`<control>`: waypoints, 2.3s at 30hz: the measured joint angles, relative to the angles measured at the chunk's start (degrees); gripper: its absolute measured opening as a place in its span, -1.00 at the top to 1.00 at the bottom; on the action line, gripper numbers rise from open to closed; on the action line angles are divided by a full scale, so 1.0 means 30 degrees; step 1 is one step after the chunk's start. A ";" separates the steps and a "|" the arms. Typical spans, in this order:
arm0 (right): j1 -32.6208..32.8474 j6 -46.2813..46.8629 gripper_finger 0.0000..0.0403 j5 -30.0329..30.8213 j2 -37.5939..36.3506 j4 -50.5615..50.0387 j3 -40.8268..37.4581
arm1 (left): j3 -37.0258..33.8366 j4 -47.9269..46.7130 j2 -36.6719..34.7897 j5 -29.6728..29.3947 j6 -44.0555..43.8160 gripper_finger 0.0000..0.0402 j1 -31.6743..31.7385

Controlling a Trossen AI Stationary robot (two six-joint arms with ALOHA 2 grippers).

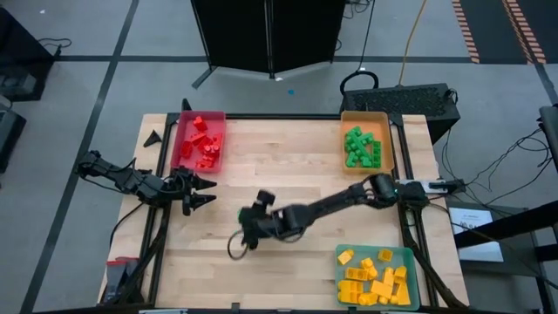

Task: Sort blocks
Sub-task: Put the green game piece into the orange bin, then return to Home Position

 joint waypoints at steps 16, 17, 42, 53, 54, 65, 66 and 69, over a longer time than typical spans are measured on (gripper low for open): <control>-0.5125 0.0324 0.23 0.1572 -1.3372 0.3030 -1.4806 | -0.0009 0.0153 0.0000 -0.0215 0.0000 -0.65 0.0000; -0.5356 0.0816 0.23 0.1823 -1.4569 0.3183 -1.6016 | -0.0015 0.0160 0.0000 -0.0312 0.0000 -0.65 0.0000; -1.2383 1.4081 0.23 0.6690 -2.6073 -0.6547 -2.5696 | -0.0058 0.0656 0.0000 -0.4044 0.0022 -0.65 0.0015; -1.5040 1.0422 -0.50 0.3353 -2.6072 -0.2643 -2.6017 | -0.0051 0.0656 0.0000 -0.4051 0.0007 -0.65 0.0015; -1.5262 1.0294 -0.58 0.2980 -2.6072 -0.2298 -2.6017 | -0.0051 0.0656 0.0000 -0.4051 0.0007 -0.65 0.0015; -1.5747 0.4879 -0.71 -0.3517 -2.9215 0.0872 -2.4477 | -0.0044 0.1010 0.0000 -0.3611 -0.0051 -0.65 0.0029; -1.5618 0.4247 -0.70 -0.4389 -3.0037 0.0863 -2.4098 | -0.0044 0.1387 0.0000 -0.3306 -0.0037 -0.65 0.0029; -1.4986 0.2328 -0.70 -0.7424 -3.2829 0.0718 -2.2967 | -0.0036 0.2661 -0.0007 -0.3115 0.0696 -0.65 0.0022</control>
